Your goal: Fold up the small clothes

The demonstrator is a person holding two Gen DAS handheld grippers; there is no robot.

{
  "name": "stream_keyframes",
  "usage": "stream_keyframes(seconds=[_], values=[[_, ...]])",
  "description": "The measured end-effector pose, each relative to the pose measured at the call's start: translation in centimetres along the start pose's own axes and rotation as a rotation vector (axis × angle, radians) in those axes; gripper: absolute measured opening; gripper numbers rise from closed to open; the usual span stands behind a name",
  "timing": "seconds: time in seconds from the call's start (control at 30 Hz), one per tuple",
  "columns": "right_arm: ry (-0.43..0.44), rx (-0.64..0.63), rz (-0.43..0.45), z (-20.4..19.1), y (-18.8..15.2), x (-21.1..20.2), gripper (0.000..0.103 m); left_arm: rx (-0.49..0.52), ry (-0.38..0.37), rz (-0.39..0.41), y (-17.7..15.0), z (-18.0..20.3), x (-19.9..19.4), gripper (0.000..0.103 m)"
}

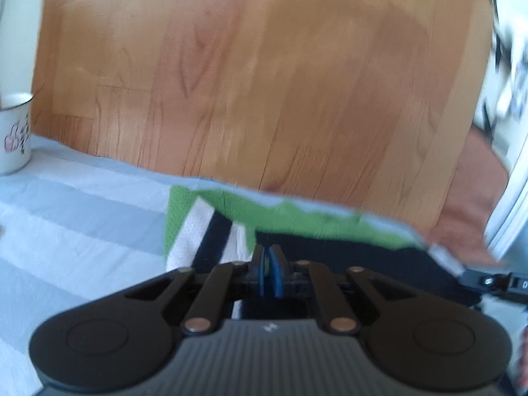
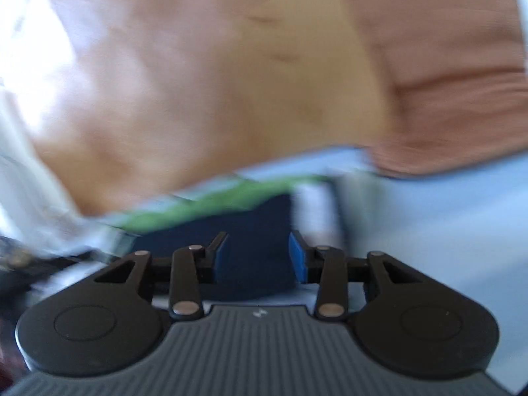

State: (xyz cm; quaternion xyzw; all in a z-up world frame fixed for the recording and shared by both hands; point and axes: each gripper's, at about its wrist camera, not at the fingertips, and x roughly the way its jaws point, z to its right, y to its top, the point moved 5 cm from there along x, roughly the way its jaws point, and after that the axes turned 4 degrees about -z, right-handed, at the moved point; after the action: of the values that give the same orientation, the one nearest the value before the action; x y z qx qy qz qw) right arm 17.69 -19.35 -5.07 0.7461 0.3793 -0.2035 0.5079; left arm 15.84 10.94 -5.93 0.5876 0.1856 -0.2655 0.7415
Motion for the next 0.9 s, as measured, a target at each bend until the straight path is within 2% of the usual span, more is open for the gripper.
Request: stream_keyframes(seconds=[0.03,0.07,0.13,0.3,0.4,0.53,0.57,0.7,0.8,0.9], values=[[-0.039,0.01,-0.015,1.4,-0.6,0.0,0.027,0.011,0.034,-0.072,-0.4,0.2,1.2,0.007],[-0.034,0.041,0.001,2.2,-0.7,-0.6,0.018,0.008,0.036,-0.09,-0.4,0.2,1.6,0.008],[-0.014,0.123,-0.009,2.9,-0.5,-1.5,0.019,-0.027,0.016,-0.086,-0.4,-0.4,1.3,0.008],[0.042,0.062,0.069,0.6,-1.6,-5.3,0.033,-0.076,-0.011,-0.072,-0.1,-1.3,0.9,0.008],[0.072,0.041,0.051,0.2,-3.1,-5.6,0.034,-0.05,-0.012,-0.022,0.0,-1.0,0.3,0.019],[0.078,0.056,0.008,-0.1,-5.0,-4.5,0.034,0.014,-0.017,0.022,0.0,0.1,-0.4,0.025],[0.075,0.077,-0.008,0.2,-5.3,-4.1,0.034,0.027,-0.009,0.019,-0.1,0.3,-0.3,0.026],[0.124,0.165,0.023,1.1,-5.5,-3.9,0.035,0.039,0.012,-0.021,-0.2,0.5,0.2,0.03],[0.131,0.176,0.032,1.1,-5.6,-4.0,0.035,0.026,0.017,-0.022,-0.1,0.2,0.2,0.039],[0.117,0.16,0.037,0.8,-5.7,-4.0,0.035,0.023,0.025,-0.018,-0.2,0.2,0.1,0.043]])
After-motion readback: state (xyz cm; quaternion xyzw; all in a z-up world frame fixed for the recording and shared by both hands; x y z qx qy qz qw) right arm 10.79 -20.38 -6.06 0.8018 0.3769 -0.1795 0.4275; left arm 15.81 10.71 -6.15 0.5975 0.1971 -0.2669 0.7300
